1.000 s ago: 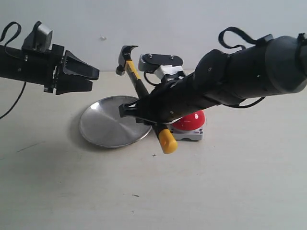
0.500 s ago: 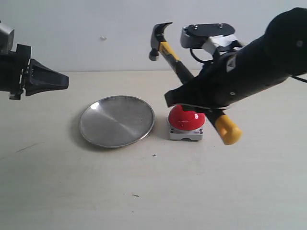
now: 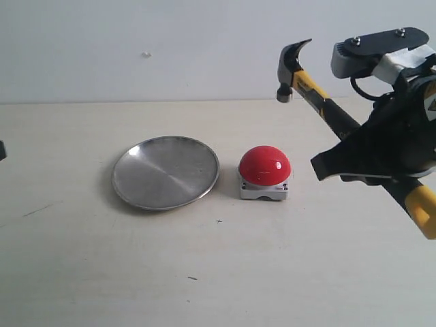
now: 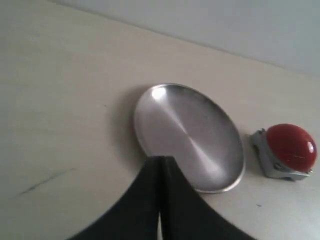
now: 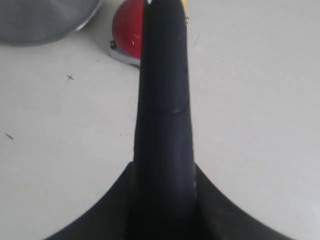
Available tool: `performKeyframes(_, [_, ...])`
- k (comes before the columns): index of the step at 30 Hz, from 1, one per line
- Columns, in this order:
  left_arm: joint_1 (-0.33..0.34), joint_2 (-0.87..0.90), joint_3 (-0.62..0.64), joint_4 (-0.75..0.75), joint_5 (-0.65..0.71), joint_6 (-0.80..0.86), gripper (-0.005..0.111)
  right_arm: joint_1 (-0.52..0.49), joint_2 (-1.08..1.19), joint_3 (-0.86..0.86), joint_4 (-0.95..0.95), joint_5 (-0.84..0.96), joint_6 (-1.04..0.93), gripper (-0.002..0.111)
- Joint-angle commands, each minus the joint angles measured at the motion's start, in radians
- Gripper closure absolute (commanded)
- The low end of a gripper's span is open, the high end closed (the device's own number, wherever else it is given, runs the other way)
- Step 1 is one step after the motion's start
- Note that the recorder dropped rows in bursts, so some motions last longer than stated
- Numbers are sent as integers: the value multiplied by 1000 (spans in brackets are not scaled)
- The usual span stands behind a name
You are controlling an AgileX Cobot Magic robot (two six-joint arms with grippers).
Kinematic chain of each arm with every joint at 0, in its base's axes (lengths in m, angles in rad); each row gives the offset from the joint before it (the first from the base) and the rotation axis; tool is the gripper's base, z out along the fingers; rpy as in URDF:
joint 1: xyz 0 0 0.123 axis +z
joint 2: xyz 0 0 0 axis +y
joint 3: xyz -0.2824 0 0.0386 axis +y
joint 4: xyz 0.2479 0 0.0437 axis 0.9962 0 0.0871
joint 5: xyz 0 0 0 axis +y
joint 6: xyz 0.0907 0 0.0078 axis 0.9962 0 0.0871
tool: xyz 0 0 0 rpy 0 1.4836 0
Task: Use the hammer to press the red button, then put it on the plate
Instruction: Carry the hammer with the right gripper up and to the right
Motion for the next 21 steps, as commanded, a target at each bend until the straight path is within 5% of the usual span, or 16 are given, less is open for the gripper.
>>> performKeyframes(1, [1,-233,91,-21,-99,-4,107,-4,-15,2,10,-5,-23,108])
performKeyframes(12, [1,-874,289,-21,-400,-215,107,-4,-15,64,26,-172,-32,108])
performKeyframes(18, [1,-1070,370,-21,-469,-211,107,-9,-11,80,10,-239,-14,108])
performKeyframes(21, [1,-1098,421,-21,-439,-215,107,-97,-9,89,10,-228,-52,108])
